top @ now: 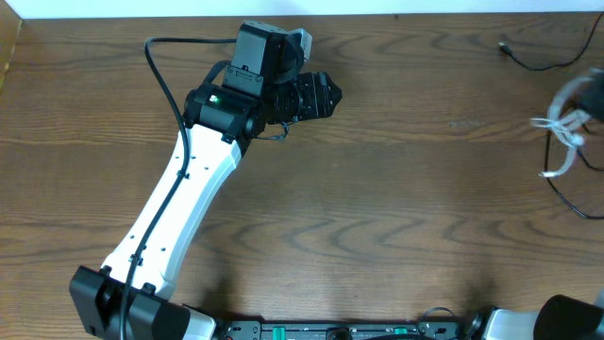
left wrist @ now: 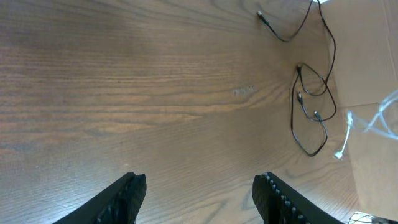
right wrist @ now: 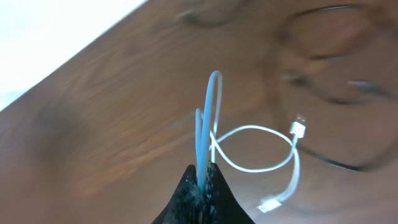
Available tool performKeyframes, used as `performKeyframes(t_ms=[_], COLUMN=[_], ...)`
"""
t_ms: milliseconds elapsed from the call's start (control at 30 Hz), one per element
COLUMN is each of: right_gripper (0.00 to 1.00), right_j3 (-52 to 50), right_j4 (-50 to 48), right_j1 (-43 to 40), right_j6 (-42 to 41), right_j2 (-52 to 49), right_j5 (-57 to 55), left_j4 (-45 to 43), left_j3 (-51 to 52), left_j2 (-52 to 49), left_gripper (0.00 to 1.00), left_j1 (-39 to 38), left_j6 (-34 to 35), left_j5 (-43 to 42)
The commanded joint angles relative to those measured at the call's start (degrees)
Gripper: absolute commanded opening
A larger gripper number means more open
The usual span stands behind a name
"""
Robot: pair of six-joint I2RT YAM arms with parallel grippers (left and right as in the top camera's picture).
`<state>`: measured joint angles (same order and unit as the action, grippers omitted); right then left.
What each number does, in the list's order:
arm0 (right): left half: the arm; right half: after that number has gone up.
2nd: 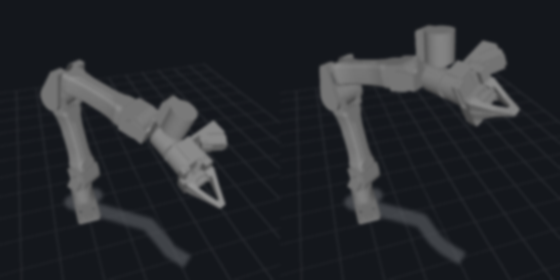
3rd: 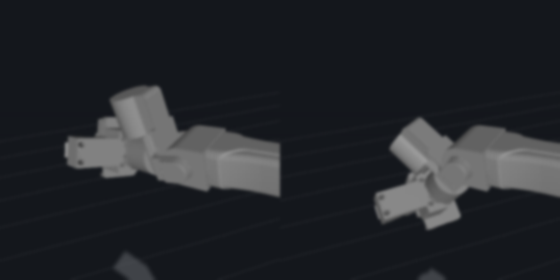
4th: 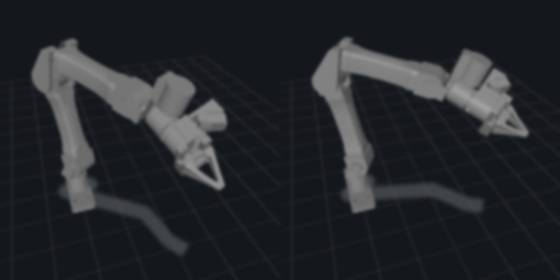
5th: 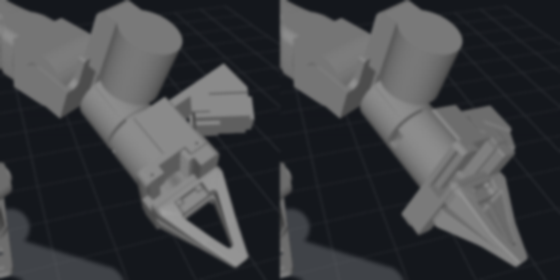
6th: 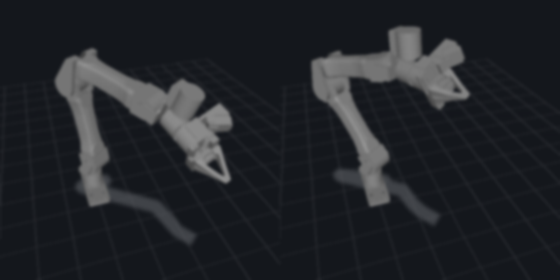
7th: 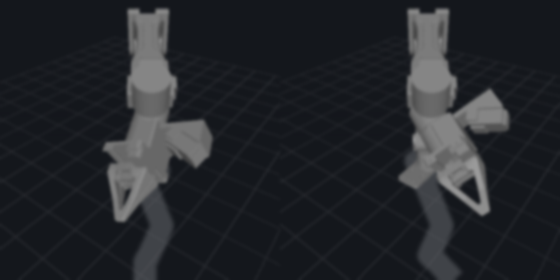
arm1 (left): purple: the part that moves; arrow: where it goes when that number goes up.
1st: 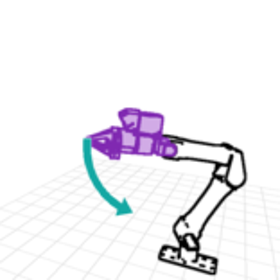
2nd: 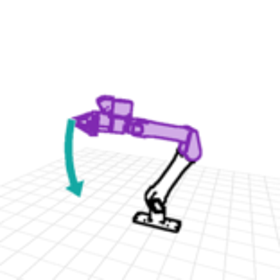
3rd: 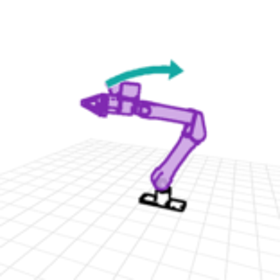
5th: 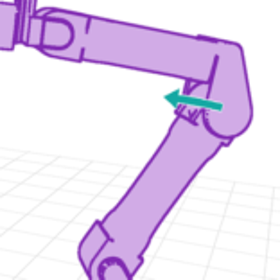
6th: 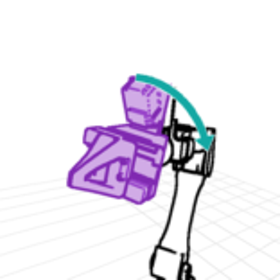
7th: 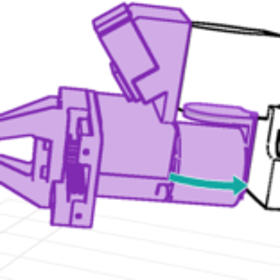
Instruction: Untangle cables
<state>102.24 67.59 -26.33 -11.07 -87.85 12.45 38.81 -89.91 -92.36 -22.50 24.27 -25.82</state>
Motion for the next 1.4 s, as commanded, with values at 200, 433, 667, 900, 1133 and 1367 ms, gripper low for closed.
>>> performKeyframes(t_ms=[200,433,667,900,1133,1367], right_gripper=[0.01,0.01,0.01,0.01,0.99,0.99], right_j3=[1.0,1.0,1.0,1.0,1.1,1.1], right_j4=[-3.9,-8.1,-10.4,-16.0,-22.4,-17.5], right_j1=[-9.1,-13.8,-19.5,-23.0,-22.5,-20.0], right_j6=[-17.0,-20.3,-24.2,-26.4,-22.5,-20.3], right_j2=[-3.4,-9.9,-19.8,-25.9,-27.9,-21.7], right_j5=[-33.4,-37.0,-37.7,-32.7,-24.1,-16.3], left_j4=[1.7,2.4,2.5,2.5,2.5,2.5], left_j3=[0.0,0.0,0.0,0.0,0.0,0.0], left_j2=[0.6,0.6,0.6,0.6,0.6,0.6], left_gripper=[0.61,0.61,0.61,0.61,0.61,0.61], left_j1=[0.3,0.2,0.2,0.2,0.2,0.3], left_j6=[-1.4,-1.4,-1.3,-1.3,-1.4,-4.0], left_j5=[-0.5,-0.5,-0.5,-0.5,-0.5,8.0])
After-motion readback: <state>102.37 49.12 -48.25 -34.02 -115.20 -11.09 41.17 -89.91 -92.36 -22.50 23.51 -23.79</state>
